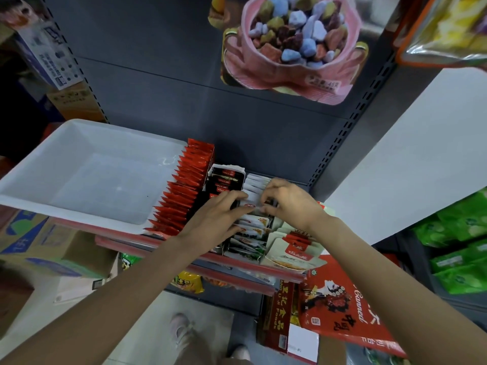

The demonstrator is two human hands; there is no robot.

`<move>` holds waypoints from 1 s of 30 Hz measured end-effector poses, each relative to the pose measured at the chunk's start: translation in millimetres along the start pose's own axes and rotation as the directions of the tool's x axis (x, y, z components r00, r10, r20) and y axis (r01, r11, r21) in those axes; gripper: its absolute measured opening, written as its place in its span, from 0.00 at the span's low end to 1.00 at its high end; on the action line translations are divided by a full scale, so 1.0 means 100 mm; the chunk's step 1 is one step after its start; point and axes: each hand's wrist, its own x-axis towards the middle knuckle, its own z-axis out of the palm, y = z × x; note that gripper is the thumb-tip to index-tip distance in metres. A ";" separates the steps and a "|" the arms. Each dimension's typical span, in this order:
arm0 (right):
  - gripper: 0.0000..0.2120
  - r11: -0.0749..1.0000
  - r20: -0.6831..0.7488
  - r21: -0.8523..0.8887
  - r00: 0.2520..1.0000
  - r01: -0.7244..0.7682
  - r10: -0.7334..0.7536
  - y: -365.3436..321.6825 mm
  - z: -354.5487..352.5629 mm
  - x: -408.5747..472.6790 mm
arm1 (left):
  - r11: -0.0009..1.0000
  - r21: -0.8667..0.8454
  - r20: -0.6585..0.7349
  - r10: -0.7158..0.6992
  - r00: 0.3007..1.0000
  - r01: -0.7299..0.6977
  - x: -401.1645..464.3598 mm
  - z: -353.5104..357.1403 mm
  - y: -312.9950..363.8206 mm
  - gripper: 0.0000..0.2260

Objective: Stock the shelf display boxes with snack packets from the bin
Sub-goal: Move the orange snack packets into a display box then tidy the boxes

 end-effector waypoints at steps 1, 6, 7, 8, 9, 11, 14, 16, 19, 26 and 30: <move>0.10 0.999 0.048 -0.038 0.999 0.005 -0.004 -0.01 0.02 0.00 | 1.000 -0.004 -0.021 -0.003 1.000 0.003 -0.02 0.00 0.01 0.26; 0.15 0.989 0.114 -0.150 0.993 -0.022 0.039 -0.05 0.10 0.01 | 0.996 -0.060 -0.068 0.064 0.996 -0.068 -0.11 0.03 0.01 0.19; 0.14 0.982 0.098 -0.190 0.995 -0.014 0.033 -0.07 0.10 0.01 | 0.995 -0.063 -0.067 0.076 0.995 -0.081 -0.11 0.03 0.01 0.18; 0.13 0.970 0.076 -0.242 0.997 -0.006 0.025 -0.08 0.10 0.03 | 0.995 -0.060 -0.064 0.079 0.995 -0.083 -0.12 0.03 0.02 0.16; 0.12 0.958 0.062 -0.286 0.998 -0.003 0.022 -0.10 0.10 0.03 | 0.996 -0.051 -0.064 0.075 0.995 -0.078 -0.12 0.02 0.02 0.15; 0.13 0.951 0.086 -0.308 0.995 -0.015 0.043 -0.14 0.09 0.03 | 0.996 -0.040 -0.079 0.078 0.994 -0.081 -0.14 0.00 0.02 0.14; 0.14 0.945 0.127 -0.326 0.989 -0.033 0.078 -0.17 0.12 0.02 | 0.991 -0.049 -0.084 0.121 0.989 -0.126 -0.20 0.01 0.02 0.16; 0.11 0.943 0.081 -0.329 0.994 -0.046 0.077 -0.17 0.16 0.01 | 0.990 -0.041 -0.070 0.132 0.989 -0.135 -0.22 0.00 0.02 0.18; 0.11 0.947 -0.022 -0.308 0.996 -0.089 0.086 -0.17 0.15 -0.02 | 0.996 -0.040 -0.067 0.080 0.994 -0.083 -0.20 0.00 0.04 0.20; 0.12 0.965 0.093 -0.248 0.990 -0.083 0.109 -0.21 0.10 -0.02 | 0.954 -0.227 0.038 -0.190 0.981 0.194 -0.08 -0.04 0.13 0.18; 0.15 0.991 -0.027 -0.130 0.999 -0.038 0.035 -0.17 0.05 -0.08 | 0.867 -0.385 0.073 -0.313 0.947 0.316 -0.17 -0.05 0.11 0.21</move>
